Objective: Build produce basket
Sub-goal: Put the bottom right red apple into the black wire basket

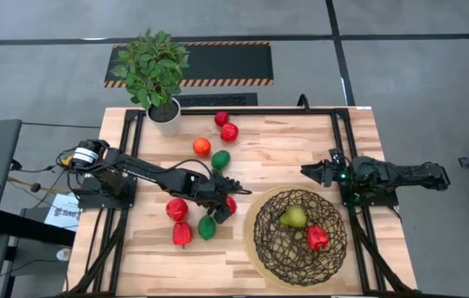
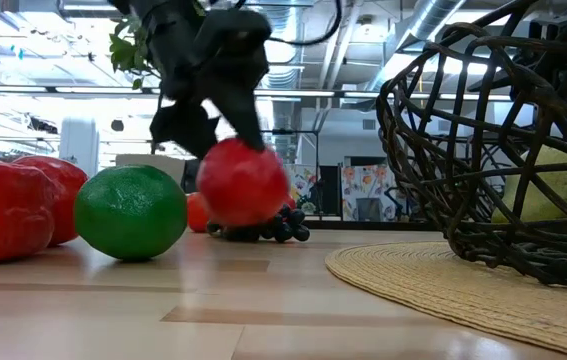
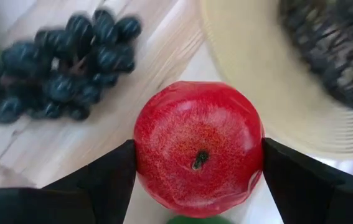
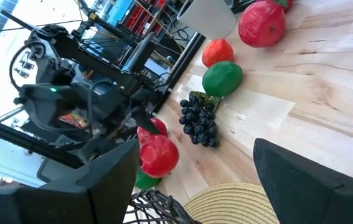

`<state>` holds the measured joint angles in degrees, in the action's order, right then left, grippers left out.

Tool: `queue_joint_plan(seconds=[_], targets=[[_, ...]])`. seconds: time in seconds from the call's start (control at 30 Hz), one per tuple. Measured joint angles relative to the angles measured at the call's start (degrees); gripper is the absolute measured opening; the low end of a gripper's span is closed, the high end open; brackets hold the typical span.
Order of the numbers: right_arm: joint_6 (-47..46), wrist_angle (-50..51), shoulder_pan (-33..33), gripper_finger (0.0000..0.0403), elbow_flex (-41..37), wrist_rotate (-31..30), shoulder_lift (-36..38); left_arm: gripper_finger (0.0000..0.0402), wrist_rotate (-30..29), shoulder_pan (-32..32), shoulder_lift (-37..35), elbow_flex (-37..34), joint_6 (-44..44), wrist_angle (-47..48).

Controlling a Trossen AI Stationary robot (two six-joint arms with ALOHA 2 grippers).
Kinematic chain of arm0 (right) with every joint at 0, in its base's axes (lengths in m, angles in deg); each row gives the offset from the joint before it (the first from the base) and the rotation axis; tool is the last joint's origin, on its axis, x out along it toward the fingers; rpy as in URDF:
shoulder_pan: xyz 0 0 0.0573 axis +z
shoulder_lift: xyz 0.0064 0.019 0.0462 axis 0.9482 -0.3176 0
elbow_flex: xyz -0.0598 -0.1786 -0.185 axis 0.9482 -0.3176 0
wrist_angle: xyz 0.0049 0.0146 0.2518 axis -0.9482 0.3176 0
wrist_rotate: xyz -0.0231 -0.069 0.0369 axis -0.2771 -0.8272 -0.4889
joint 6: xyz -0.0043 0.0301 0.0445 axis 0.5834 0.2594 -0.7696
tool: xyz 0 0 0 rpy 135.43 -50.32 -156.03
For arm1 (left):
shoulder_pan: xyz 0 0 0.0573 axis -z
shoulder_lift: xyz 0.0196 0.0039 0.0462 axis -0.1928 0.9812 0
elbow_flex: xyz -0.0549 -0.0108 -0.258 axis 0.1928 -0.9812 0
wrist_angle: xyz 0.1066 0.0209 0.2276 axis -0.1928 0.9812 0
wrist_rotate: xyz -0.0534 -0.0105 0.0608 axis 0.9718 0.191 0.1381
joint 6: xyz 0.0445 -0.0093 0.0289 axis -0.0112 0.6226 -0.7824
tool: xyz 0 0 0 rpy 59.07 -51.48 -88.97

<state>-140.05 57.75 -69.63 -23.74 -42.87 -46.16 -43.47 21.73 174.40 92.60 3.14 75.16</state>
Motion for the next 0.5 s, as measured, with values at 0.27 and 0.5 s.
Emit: queue_joint_plan(seconds=[0.27,0.5], targets=[[-0.2,-0.02,0.0,0.0333,0.01,0.0,0.01,0.0291,-0.73,-1.15,0.0,8.94,-3.31,2.18],[-0.13,0.0,0.0,0.0333,0.0,0.0,0.01,0.0291,-1.04,-2.14,0.0,20.47,-4.3,4.1]])
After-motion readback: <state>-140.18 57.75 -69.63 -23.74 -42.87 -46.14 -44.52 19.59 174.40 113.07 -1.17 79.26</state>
